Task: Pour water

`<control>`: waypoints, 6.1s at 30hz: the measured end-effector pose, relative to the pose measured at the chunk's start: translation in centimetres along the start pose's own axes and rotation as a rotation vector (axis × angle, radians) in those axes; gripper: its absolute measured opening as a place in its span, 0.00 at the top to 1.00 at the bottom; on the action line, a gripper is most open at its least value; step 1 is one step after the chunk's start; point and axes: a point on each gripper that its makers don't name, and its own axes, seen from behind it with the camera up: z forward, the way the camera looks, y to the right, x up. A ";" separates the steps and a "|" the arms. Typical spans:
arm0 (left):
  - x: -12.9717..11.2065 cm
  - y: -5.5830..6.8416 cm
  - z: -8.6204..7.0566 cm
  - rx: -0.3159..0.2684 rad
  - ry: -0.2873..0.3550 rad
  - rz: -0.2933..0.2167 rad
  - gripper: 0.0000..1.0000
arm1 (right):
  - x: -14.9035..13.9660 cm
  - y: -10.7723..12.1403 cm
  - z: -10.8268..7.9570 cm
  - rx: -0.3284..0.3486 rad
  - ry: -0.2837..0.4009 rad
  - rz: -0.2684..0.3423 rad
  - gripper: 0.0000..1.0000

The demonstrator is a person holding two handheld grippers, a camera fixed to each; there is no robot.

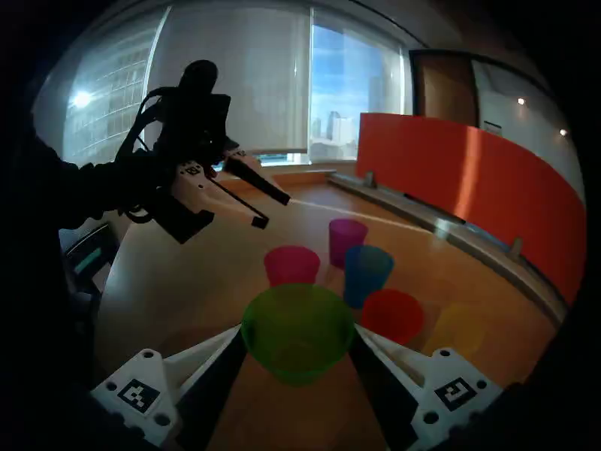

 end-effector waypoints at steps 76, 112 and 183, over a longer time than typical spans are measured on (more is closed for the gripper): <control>-0.2 -0.9 12.9 -0.071 -0.251 0.026 0.11 | 7.1 7.7 -11.5 -0.226 0.281 0.031 0.08; -1.4 -1.2 15.7 -0.037 -0.294 0.006 0.11 | 6.5 7.4 -11.7 -0.228 0.266 0.024 0.08; 14.6 1.2 4.7 -0.037 0.347 -0.075 0.16 | 8.3 6.3 -11.6 -0.228 0.273 0.037 0.07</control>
